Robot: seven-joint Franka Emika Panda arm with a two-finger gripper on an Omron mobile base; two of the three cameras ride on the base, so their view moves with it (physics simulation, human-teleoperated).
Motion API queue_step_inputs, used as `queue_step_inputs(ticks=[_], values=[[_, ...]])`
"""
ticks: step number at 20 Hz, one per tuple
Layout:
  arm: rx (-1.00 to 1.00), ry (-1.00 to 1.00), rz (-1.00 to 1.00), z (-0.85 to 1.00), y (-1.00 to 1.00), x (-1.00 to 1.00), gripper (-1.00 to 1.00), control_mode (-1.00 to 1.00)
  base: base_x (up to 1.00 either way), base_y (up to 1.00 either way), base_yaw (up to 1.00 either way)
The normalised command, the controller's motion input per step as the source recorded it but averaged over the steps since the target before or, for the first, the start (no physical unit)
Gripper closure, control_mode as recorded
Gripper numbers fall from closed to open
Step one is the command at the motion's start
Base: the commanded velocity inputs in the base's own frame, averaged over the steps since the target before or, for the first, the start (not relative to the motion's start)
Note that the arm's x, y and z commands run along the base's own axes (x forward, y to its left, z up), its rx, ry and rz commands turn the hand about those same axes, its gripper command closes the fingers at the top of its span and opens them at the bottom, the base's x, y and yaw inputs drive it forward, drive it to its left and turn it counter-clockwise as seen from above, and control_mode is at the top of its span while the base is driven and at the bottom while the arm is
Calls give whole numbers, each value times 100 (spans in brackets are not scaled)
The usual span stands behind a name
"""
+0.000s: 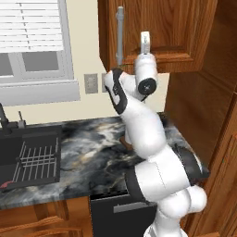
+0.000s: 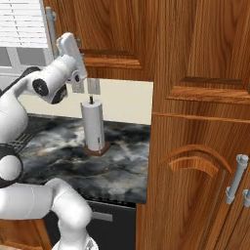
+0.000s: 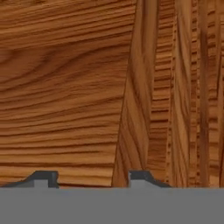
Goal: Pick the pear from the counter and place it in the cabinet. Then close the cabinet.
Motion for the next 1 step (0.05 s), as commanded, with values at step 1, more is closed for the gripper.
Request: queue_step_inputs(ticks=[1], values=[[13, 44, -15, 83, -6, 17, -100, -100, 0, 0, 0]])
